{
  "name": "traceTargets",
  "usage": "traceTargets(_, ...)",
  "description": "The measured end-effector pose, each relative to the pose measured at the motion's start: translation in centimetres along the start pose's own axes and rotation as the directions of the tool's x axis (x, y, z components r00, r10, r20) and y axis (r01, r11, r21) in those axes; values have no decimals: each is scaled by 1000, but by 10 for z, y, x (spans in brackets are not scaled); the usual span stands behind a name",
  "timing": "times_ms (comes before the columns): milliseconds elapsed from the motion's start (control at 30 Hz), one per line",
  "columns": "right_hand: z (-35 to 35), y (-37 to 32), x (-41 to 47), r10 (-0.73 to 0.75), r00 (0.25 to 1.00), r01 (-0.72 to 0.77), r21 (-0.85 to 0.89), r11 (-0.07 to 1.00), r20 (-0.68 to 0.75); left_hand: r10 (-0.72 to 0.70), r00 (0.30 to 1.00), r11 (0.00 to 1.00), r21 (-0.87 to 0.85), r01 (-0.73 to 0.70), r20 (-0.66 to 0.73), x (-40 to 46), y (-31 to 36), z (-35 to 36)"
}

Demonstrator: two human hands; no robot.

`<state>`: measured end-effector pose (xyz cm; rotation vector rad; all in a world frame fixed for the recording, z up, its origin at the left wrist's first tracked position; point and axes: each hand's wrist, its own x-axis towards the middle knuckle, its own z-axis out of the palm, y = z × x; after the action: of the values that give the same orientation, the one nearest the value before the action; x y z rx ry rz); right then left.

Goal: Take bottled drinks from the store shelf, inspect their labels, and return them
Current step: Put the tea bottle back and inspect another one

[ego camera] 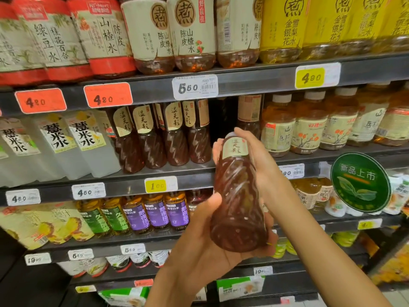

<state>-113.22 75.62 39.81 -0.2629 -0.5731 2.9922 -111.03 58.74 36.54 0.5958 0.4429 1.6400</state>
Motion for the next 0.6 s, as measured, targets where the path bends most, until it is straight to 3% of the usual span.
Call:
traceTargets(133,15,-13,-6,-193,974,217,-264,940,116,72,985,947,320,-17,-159,1,-2,-23)
traceTargets(200,18,-18,-10,-310,928,371,-454,810,204,172,947,873,488,-19,-270,3,-1,-33)
traceTargets(300,20,-14,-18,-370,864,503,-595,627,340,272,915,724,690,8,-297,6,-1,-39)
traceTargets(433,23,-8,-28,-401,798,596,-689,411,450,365,885,629,778,-7,-287,11,-5,-42)
traceTargets(600,28,-4,-47,-430,734,627,-767,134,525,546,800,501,863,-72,-250,14,-2,-45)
